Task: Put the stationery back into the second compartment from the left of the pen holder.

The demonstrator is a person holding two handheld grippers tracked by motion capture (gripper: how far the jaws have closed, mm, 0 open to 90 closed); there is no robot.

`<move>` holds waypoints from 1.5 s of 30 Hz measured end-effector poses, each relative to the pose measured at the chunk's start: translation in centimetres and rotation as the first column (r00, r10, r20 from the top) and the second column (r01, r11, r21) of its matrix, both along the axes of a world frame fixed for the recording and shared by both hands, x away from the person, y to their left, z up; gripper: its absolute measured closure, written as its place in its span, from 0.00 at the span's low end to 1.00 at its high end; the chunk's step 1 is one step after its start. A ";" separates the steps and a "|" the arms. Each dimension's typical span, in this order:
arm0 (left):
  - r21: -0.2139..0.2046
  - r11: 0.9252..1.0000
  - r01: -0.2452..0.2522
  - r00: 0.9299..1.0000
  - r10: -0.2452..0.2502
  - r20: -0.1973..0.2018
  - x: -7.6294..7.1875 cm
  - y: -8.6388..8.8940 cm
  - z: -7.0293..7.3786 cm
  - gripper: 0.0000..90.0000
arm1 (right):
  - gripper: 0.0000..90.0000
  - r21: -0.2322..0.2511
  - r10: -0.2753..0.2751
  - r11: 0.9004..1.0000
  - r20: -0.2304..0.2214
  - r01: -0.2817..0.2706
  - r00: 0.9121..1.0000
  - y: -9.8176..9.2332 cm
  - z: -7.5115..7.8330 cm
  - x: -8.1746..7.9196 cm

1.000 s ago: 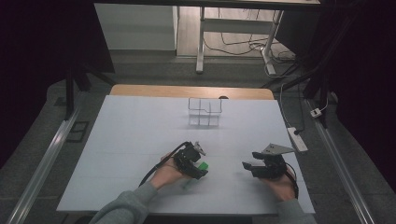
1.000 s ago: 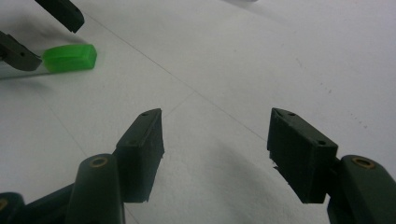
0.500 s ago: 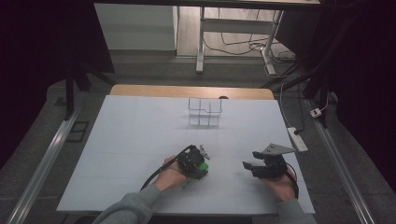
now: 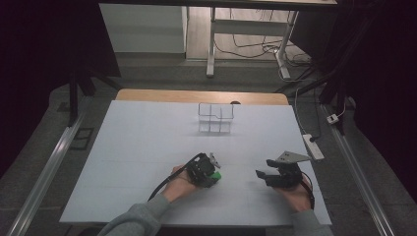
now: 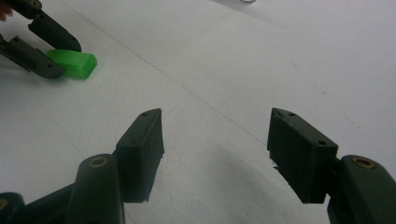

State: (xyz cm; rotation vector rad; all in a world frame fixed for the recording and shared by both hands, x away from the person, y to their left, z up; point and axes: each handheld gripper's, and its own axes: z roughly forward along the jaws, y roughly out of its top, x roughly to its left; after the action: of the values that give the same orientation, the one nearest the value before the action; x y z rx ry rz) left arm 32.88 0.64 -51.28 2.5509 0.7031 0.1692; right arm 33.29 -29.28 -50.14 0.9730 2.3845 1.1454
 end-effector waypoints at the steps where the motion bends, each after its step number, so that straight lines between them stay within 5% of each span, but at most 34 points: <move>1: 0.000 1.000 0.002 1.000 -0.002 0.004 0.0 0.0 0.0 0.74 | 0.40 -0.001 0.000 1.000 0.000 0.000 1.000 0.0 0.0 0.0; 7: 0.002 1.000 0.011 0.999 -0.011 0.039 -0.2 0.2 0.1 0.74 | 0.40 -0.005 -0.002 1.000 0.001 0.002 1.000 -0.1 0.0 0.0; 16: -0.150 0.989 -0.010 0.995 0.025 0.096 -0.2 2.7 2.6 0.74 | 0.40 -0.008 -0.003 1.000 -0.002 0.003 1.000 -0.1 0.0 0.1; 26: -0.313 0.948 -0.051 0.983 0.103 0.154 -0.3 5.8 5.2 0.74 | 0.40 0.001 -0.004 1.000 0.001 0.004 1.000 -0.1 -0.1 0.1; 29: -0.333 0.941 -0.057 0.980 0.116 0.160 -0.1 6.5 5.5 0.74 | 0.40 0.003 -0.002 1.000 0.002 0.002 1.000 -0.2 -0.1 0.1; 36: -0.407 0.910 -0.084 0.968 0.172 0.183 0.0 7.7 6.1 0.74 | 0.40 0.003 0.000 1.000 0.001 0.000 1.000 -0.2 -0.1 0.1; 42: -0.443 0.892 -0.086 0.964 0.187 0.189 0.8 8.6 6.6 0.74 | 0.40 0.001 -0.003 1.000 -0.002 0.003 1.000 -0.2 -0.1 0.1; 45: -0.481 0.873 -0.085 0.963 0.196 0.186 1.5 9.1 6.9 0.74 | 0.40 0.005 -0.004 1.000 -0.001 0.004 1.000 -0.2 -0.1 0.1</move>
State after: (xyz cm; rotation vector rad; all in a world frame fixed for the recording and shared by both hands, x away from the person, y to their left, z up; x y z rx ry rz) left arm 34.38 9.73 -44.35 1.9788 0.7362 0.2983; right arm 33.40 -29.46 -50.24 0.9797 2.3812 1.1497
